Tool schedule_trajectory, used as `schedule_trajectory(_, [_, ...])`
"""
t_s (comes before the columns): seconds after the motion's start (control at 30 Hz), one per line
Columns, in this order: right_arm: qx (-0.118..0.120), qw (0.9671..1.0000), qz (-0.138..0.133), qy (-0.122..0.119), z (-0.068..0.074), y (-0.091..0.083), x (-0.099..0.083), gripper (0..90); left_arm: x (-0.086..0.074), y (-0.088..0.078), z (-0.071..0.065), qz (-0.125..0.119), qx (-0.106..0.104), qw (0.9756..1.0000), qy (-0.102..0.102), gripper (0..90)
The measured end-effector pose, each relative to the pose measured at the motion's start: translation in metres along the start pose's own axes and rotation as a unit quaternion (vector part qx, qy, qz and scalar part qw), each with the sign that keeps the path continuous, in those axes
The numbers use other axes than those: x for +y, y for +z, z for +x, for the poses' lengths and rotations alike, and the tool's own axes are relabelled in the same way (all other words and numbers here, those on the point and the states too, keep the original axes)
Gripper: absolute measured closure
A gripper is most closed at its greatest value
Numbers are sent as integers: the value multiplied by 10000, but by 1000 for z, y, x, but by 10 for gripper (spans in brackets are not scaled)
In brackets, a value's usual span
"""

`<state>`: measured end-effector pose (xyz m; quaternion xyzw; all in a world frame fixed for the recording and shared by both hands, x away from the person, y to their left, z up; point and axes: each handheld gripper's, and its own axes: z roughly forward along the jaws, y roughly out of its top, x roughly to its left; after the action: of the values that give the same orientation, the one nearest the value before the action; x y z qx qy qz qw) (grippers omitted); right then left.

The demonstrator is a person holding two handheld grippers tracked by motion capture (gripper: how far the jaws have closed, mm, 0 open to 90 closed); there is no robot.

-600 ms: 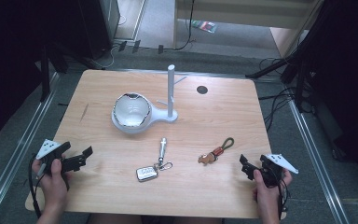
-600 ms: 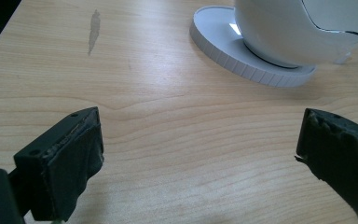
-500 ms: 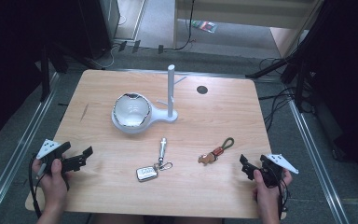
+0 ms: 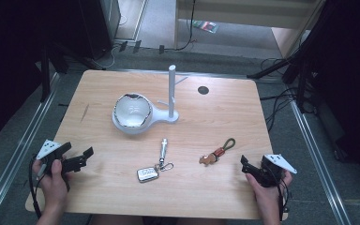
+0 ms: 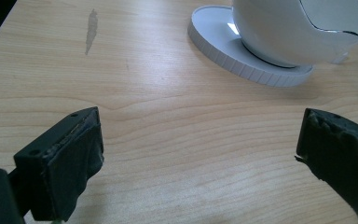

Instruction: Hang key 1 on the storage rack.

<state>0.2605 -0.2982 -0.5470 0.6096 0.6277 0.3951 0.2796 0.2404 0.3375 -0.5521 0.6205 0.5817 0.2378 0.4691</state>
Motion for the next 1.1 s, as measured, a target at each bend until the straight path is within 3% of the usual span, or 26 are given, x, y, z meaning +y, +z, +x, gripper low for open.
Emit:
schedule_trajectory(0.1, [-220,9996,99,111,0,-1,0,130,-1,-1,0,-40,20,10000,-31,11])
schedule_trajectory(0.17, [-193,9989,309,302,-1,-4,2,126,-1,-1,0,-45,14,10000,-40,11])
schedule_trajectory(0.27, [-280,9980,538,182,5,-5,6,101,-1,-1,0,-24,11,10000,-33,11])
schedule_trajectory(0.43, [-85,9964,821,-185,21,-4,12,107,-1,-1,1,-28,-40,10000,-74,11])
schedule_trajectory(0.53, [-293,9934,983,-518,36,-2,15,126,0,0,1,26,-40,9999,-91,11])
schedule_trajectory(0.63, [-283,9905,1170,-666,48,-1,22,139,0,1,1,37,-44,10000,-62,11])
schedule_trajectory(0.73, [34,9882,1399,-630,56,-1,30,149,0,1,1,12,-77,10000,-44,11])
schedule_trajectory(0.83, [-76,9827,1695,-741,64,3,36,147,-1,-1,1,-53,-117,9999,-50,11])
schedule_trajectory(1.0, [-191,9784,1927,-730,73,10,47,147,-2,-2,2,-89,-167,9998,-73,11])
schedule_trajectory(1.1, [-253,9722,2200,-767,79,15,54,143,-1,-2,1,-53,-174,9998,-60,11])
